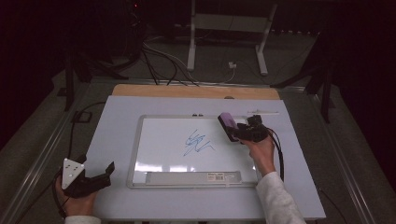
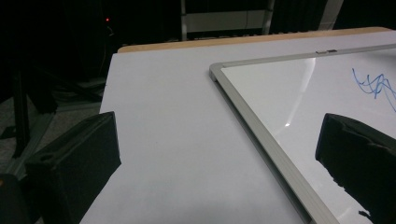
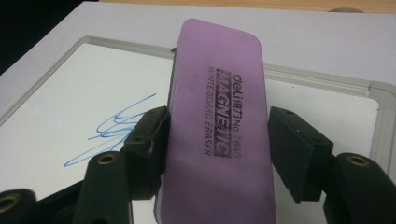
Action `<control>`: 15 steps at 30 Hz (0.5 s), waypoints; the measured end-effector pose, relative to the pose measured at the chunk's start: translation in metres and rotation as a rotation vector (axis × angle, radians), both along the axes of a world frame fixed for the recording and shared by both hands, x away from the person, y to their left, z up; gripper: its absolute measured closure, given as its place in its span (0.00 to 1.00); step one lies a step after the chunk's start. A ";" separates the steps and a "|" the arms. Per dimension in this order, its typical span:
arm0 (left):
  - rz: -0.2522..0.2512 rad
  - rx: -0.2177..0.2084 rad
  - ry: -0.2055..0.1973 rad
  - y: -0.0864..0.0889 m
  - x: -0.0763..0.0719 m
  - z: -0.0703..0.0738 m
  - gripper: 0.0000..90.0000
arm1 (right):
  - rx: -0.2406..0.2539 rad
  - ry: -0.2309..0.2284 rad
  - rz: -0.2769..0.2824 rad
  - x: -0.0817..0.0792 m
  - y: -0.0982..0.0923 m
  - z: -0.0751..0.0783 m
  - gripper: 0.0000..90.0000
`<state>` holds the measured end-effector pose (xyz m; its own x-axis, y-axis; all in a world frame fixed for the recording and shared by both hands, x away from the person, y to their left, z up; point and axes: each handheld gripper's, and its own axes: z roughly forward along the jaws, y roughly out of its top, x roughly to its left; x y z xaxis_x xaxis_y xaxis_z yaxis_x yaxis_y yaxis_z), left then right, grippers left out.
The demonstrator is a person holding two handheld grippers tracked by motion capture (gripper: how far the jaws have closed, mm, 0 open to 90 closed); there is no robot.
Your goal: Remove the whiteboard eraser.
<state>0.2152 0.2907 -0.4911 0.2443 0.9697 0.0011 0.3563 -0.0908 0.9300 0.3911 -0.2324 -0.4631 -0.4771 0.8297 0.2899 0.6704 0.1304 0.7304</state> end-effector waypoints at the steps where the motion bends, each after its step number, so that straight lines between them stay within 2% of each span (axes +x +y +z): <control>1: 0.000 0.000 0.000 0.000 0.000 0.000 0.01 | 0.001 0.000 0.002 0.000 0.001 0.000 0.45; 15: 0.000 -0.001 0.000 0.000 0.000 0.000 0.01 | 0.005 -0.009 0.043 -0.005 0.016 0.000 0.45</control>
<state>0.2152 0.2905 -0.4912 0.2447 0.9696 -0.0003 0.3564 -0.0897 0.9300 0.3860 -0.2164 -0.4631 -0.5147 0.8068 0.2901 0.6580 0.1549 0.7369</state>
